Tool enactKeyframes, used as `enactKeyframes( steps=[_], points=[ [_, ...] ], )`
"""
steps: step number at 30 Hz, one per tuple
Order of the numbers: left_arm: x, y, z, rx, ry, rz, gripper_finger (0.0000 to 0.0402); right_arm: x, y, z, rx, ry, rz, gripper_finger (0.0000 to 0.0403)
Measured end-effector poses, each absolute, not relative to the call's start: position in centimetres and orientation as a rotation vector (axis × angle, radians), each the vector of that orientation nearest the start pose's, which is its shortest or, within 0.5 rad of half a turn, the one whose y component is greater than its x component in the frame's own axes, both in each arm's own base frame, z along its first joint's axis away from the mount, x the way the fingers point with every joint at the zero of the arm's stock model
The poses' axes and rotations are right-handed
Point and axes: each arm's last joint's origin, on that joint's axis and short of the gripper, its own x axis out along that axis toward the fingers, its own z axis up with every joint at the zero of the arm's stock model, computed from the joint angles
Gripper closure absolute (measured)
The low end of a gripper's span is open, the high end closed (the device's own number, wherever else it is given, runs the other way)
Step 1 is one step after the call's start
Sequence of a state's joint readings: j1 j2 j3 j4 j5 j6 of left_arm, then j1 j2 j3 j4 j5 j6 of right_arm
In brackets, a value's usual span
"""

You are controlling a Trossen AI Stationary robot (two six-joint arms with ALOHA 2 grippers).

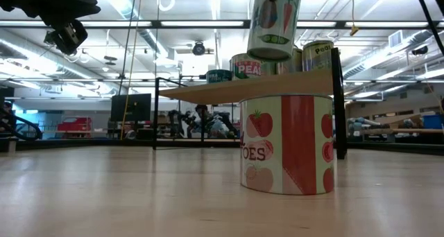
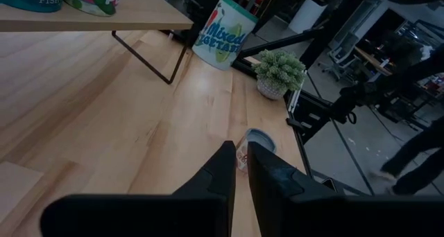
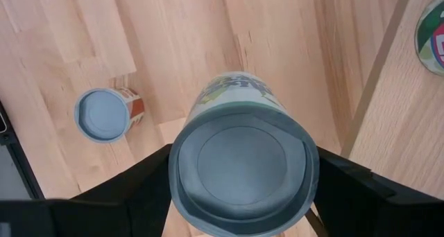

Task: Pick and place cans onto a shelf
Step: Put the white canned mixed vegetables on the shelf

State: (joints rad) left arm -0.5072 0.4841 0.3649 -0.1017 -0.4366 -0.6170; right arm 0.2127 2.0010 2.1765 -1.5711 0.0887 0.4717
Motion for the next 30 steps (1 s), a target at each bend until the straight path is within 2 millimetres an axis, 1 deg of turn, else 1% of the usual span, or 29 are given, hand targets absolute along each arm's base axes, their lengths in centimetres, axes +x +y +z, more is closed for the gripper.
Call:
enactKeyframes(
  steps=[2,8,15,21,24,30],
  points=[
    [11.8,-5.2,23.6,-0.515,0.211,-0.007,0.0359,36.9,7.7,35.2,0.181,1.361,-0.216,0.0109],
    [11.8,-5.2,23.6,-0.515,0.211,-0.008,0.0359,36.8,6.9,37.0,0.145,1.297,-0.163,0.0108],
    [11.8,-5.2,23.6,-0.522,0.211,-0.007,0.0359,36.0,6.5,38.1,-0.063,1.276,-0.002,0.0108],
    [11.8,-5.2,23.6,-0.523,0.211,-0.007,0.0359,35.0,5.2,39.6,-0.198,1.232,0.088,0.0108],
    [11.8,-5.2,23.6,-0.523,0.211,-0.007,0.0359,34.5,4.4,39.8,-0.230,1.232,0.100,0.0108],
    [11.8,-5.2,23.6,-0.524,0.211,-0.007,0.0359,33.7,3.2,39.4,-0.241,1.266,0.093,0.0107]
  ],
)
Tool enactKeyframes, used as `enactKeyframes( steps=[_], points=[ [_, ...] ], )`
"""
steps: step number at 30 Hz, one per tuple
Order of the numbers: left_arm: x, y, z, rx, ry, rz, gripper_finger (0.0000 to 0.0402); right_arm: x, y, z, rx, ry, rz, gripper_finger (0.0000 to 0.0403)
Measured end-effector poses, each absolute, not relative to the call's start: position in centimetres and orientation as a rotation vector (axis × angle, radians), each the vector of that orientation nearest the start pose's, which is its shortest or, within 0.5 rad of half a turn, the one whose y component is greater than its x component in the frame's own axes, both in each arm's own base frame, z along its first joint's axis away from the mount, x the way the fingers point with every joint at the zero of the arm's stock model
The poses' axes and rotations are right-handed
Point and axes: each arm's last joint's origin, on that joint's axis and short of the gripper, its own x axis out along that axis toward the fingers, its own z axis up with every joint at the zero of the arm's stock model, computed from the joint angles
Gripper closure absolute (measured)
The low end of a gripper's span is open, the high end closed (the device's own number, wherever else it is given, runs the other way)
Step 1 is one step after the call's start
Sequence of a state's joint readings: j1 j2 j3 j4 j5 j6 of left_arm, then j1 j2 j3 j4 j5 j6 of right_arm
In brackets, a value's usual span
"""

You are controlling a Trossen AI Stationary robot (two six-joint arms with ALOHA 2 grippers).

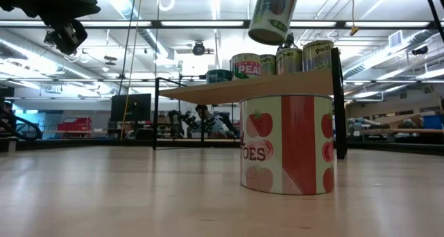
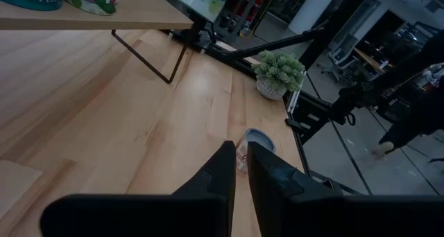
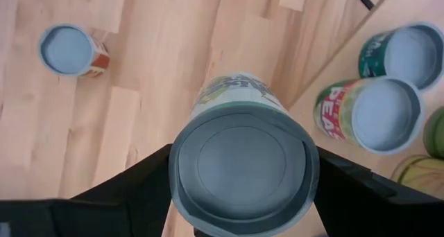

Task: Pick and place cans onto a shelf
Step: Put the white canned mixed vegetables on the shelf

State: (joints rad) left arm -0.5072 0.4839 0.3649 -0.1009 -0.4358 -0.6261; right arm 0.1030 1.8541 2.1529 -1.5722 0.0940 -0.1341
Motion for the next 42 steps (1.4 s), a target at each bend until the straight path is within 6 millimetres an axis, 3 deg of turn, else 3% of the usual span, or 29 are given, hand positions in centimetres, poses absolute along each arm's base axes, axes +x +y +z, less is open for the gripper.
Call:
enactKeyframes(
  steps=[13,20,36,42],
  points=[
    [11.8,-5.1,23.6,-0.522,0.204,0.010,0.0359,31.8,1.5,39.6,-0.295,1.283,0.113,0.0107],
    [11.8,-5.0,23.6,-0.518,0.190,0.049,0.0359,31.5,0.7,38.7,-0.322,1.327,0.115,0.0107],
    [11.8,-5.0,23.6,-0.517,0.188,0.058,0.0359,30.6,-0.7,39.0,-0.359,1.323,0.122,0.0106],
    [11.8,-4.9,23.6,-0.515,0.181,0.074,0.0359,29.3,-0.7,37.7,-0.364,1.388,0.126,0.0106]
  ],
)
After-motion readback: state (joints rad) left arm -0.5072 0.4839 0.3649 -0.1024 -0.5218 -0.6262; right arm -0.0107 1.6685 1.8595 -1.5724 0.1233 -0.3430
